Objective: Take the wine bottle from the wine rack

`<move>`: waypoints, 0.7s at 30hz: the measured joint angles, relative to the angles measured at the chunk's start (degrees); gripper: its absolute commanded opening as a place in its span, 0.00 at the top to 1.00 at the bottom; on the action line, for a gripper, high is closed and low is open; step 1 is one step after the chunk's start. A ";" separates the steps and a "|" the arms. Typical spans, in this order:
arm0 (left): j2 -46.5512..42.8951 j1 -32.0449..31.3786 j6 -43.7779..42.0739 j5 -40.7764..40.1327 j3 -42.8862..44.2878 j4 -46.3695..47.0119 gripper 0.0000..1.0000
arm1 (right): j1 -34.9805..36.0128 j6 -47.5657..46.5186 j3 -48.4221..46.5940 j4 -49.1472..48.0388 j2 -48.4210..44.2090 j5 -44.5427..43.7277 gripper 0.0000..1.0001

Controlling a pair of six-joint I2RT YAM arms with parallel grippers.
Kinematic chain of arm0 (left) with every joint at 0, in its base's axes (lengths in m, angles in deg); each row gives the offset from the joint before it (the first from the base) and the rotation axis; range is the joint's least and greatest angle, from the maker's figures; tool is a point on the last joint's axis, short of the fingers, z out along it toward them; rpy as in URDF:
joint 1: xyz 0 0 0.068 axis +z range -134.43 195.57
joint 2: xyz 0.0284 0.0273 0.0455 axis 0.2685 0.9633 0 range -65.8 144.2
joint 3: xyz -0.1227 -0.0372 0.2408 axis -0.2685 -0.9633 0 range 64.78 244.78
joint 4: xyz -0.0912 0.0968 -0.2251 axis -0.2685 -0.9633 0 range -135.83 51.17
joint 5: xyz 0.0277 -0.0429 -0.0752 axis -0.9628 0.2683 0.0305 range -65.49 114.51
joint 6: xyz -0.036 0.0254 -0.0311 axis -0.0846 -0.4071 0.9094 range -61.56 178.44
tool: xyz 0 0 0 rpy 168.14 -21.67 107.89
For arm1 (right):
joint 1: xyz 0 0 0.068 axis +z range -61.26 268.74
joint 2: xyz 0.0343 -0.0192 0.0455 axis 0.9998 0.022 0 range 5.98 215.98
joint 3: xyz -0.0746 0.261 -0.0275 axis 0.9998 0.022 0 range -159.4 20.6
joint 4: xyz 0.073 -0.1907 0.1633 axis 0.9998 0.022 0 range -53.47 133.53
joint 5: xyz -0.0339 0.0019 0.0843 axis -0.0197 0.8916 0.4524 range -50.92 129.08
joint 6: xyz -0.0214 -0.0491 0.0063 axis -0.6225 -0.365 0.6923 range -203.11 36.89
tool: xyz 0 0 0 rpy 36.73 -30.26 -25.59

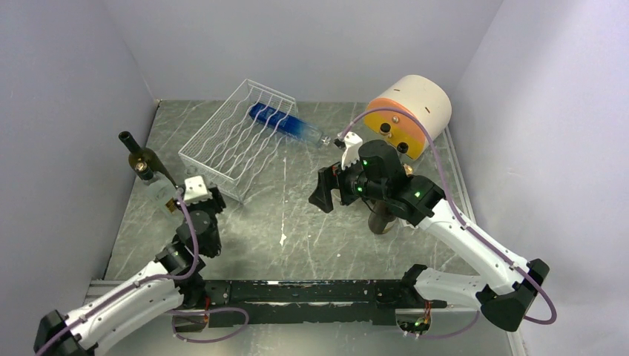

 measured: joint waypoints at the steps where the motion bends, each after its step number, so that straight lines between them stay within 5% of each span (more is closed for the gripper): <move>1: -0.07 2.89 -1.05 1.18 -0.48 1.40 0.93 | 0.00 0.04 0.00 0.00 0.00 -0.04 0.00; 6: 1.42 13.29 -6.49 7.87 -2.27 13.35 0.93 | 0.00 0.13 0.00 0.13 -0.02 -0.39 0.00; 15: 14.91 18.10 -16.92 14.95 -8.79 37.66 0.93 | 0.00 0.81 0.02 0.39 -0.02 -0.07 0.00; 21: 19.02 20.72 -17.92 16.50 -9.49 42.77 0.93 | 0.00 1.40 1.40 0.42 -0.50 0.52 0.00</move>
